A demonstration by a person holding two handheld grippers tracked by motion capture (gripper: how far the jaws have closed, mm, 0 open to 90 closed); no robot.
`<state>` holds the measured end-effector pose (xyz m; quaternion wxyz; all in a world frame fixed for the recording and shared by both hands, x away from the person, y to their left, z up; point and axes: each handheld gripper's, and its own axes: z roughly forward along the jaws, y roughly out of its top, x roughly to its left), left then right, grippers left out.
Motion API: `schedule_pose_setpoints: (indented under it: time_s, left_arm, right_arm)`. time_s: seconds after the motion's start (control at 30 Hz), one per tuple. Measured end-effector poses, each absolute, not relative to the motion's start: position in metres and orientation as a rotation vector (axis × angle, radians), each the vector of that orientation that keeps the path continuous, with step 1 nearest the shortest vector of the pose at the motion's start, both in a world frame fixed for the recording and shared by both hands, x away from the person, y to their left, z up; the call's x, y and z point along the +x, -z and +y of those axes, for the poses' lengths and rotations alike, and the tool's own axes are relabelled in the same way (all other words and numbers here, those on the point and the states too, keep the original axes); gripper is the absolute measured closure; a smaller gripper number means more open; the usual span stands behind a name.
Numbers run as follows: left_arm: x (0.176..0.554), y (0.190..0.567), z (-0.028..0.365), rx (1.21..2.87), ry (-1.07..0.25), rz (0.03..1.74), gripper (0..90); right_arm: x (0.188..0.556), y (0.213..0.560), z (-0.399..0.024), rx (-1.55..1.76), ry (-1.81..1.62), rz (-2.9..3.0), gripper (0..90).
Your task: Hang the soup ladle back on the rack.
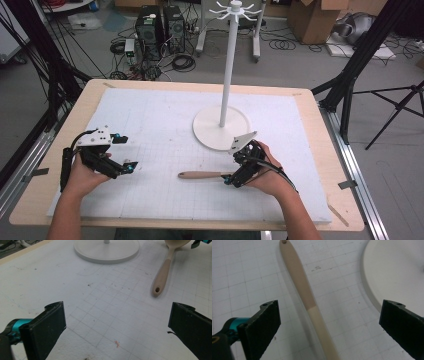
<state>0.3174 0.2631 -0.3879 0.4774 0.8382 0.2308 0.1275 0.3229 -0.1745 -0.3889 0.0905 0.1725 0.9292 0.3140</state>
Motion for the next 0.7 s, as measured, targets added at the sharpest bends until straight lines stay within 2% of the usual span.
schedule_pose_setpoints:
  time_s: [0.27, 0.33, 0.37, 0.57, 0.7]
  left_arm:
    - [0.318, 0.390, 0.263, 2.053, -0.313, 0.573, 1.6]
    - [0.319, 0.390, 0.263, 2.051, -0.312, 0.571, 1.7]
    - [0.319, 0.390, 0.263, 2.050, -0.313, 0.574, 1.7]
    - [0.319, 0.391, 0.264, 2.046, -0.312, 0.584, 1.7]
    - [0.319, 0.391, 0.264, 2.042, -0.315, 0.584, 1.7]
  right_arm:
    - [0.327, 0.399, -0.161, 0.476, -0.827, 2.836, 6.1]
    - [0.328, 0.402, -0.158, 0.465, -0.782, 2.855, 9.7]
    - [0.328, 0.403, -0.156, 0.457, -0.769, 2.866, 14.2]
    - [0.330, 0.408, -0.150, 0.440, -0.718, 2.904, 17.7]
    - [0.330, 0.409, -0.147, 0.417, -0.698, 2.938, 28.2]
